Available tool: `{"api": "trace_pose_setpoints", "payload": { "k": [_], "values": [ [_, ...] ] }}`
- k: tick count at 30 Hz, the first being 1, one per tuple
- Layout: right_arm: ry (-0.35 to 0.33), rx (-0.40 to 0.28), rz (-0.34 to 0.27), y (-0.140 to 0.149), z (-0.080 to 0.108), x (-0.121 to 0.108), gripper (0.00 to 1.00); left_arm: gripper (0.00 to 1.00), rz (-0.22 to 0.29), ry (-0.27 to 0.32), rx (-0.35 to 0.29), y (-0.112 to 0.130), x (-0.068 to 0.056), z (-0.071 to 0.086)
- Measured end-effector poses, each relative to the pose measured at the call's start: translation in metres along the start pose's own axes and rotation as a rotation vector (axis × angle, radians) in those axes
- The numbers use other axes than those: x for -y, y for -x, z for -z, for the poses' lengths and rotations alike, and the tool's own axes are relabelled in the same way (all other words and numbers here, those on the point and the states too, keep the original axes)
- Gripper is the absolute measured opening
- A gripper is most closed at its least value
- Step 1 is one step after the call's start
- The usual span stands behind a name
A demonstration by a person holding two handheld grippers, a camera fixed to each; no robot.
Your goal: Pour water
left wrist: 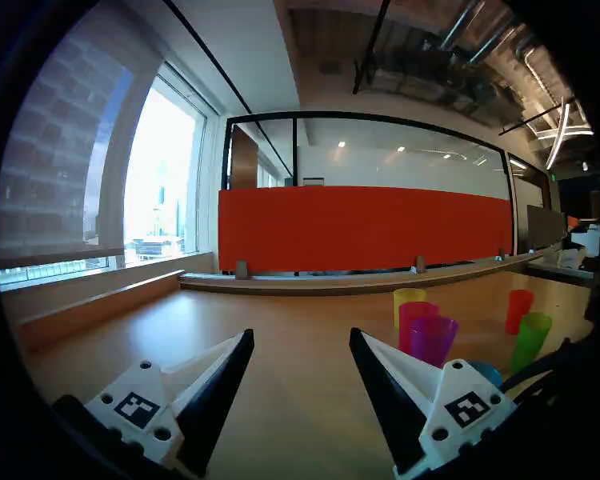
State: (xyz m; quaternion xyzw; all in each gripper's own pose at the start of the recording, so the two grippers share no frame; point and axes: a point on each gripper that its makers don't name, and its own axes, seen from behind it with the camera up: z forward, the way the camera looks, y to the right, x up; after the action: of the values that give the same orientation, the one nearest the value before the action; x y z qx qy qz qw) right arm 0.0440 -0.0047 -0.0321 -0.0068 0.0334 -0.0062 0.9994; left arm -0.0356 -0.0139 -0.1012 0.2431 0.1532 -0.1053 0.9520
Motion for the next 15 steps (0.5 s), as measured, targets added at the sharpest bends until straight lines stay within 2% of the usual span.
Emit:
{"api": "trace_pose_setpoints", "payload": {
  "k": [6, 15],
  "values": [
    [0.004, -0.029, 0.019, 0.008, -0.005, -0.001, 0.97, 0.88, 0.000, 0.000, 0.000, 0.000, 0.000, 0.000],
    [0.007, -0.025, -0.081, 0.025, -0.016, -0.004, 0.99, 0.88, 0.000, 0.000, 0.000, 0.000, -0.001, -0.001]
  ]
}}
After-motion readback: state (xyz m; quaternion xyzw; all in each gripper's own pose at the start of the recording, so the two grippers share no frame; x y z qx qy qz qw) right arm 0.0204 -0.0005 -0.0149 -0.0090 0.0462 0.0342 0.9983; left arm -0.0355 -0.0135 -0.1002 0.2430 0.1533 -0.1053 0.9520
